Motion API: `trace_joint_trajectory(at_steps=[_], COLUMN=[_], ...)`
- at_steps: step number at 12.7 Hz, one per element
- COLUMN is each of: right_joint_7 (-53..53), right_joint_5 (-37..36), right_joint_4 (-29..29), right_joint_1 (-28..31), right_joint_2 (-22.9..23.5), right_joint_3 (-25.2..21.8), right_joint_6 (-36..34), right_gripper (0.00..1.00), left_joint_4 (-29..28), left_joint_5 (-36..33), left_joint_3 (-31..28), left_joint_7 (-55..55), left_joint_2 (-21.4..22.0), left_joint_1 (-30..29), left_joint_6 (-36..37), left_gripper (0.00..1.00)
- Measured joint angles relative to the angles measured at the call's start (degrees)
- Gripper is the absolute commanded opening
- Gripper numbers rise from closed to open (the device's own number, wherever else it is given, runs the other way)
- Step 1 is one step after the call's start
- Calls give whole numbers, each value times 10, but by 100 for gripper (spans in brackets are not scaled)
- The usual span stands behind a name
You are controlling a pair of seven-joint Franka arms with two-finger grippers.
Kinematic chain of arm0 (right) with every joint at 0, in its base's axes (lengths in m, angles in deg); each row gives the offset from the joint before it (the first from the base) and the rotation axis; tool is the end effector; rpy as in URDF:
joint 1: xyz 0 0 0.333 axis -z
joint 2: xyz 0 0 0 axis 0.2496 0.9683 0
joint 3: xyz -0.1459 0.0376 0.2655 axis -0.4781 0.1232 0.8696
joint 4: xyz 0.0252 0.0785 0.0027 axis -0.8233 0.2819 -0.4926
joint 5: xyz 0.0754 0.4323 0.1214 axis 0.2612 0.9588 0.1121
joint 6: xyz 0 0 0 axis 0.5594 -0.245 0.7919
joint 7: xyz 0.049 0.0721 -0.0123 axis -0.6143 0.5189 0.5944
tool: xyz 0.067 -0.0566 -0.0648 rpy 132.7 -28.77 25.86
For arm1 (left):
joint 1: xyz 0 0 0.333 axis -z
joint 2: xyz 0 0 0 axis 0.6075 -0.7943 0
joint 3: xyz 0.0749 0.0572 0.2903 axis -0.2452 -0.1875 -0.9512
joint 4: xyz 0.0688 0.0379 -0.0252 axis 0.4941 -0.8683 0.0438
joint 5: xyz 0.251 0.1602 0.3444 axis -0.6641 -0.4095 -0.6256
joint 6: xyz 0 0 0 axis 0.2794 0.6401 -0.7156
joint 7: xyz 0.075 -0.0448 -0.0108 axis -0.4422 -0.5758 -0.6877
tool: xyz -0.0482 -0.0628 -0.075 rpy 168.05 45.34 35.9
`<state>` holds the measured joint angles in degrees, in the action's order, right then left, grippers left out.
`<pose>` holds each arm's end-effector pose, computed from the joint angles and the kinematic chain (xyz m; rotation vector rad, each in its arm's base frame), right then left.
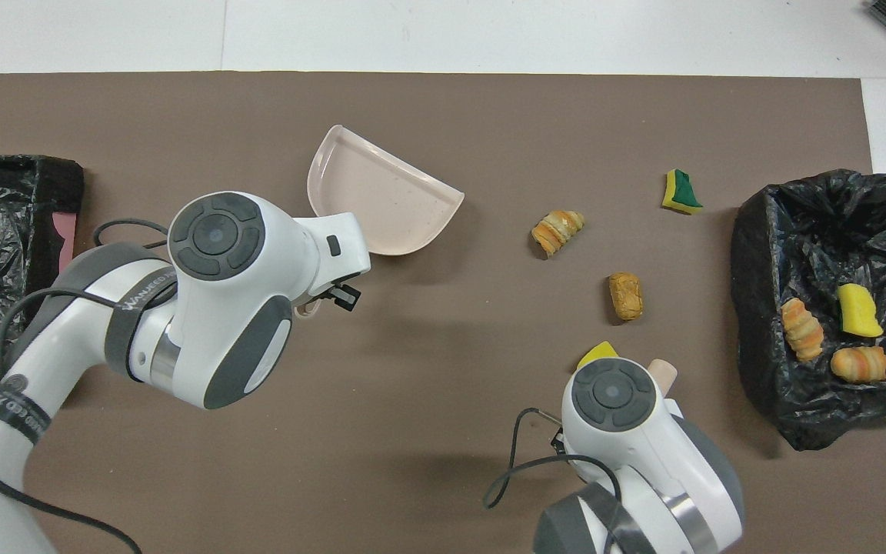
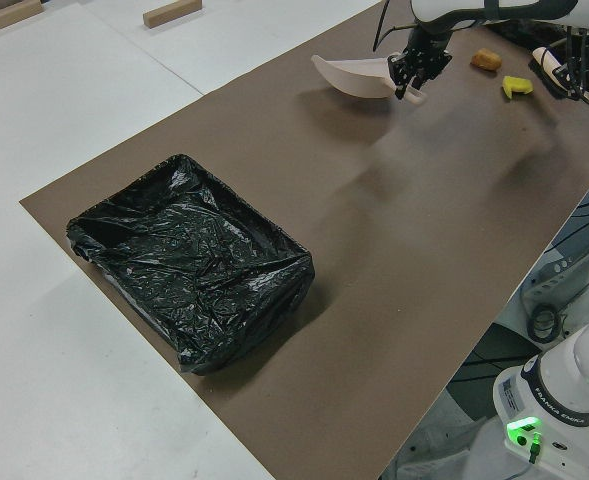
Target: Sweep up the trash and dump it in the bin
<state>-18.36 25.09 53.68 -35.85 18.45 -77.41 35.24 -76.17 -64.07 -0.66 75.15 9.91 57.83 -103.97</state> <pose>0.3971 0.2314 0.3049 2.6369 -0.8671 -0.4358 0.5775 -0.3034 0.3847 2.9841 -0.9293 0.0708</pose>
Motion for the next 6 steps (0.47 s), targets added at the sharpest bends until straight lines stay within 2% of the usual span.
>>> trace_joint_trajectory(at_steps=[3,6], right_joint_7=[37,69], right_joint_5=[15,34], right_joint_4=[64,51], right_joint_1=[10,8], right_joint_2=[-20,16], right_joint_3=[0,3], right_joint_6=[93,165], right_gripper=[0,0], left_joint_4=[-3,-7], left_joint_5=[-1,-1], left_joint_3=[0,-1], left_joint_7=[161,321], left_joint_2=[2,2], left_joint_1=[-13,-22], left_joint_6=[18,27], left_gripper=[0,0])
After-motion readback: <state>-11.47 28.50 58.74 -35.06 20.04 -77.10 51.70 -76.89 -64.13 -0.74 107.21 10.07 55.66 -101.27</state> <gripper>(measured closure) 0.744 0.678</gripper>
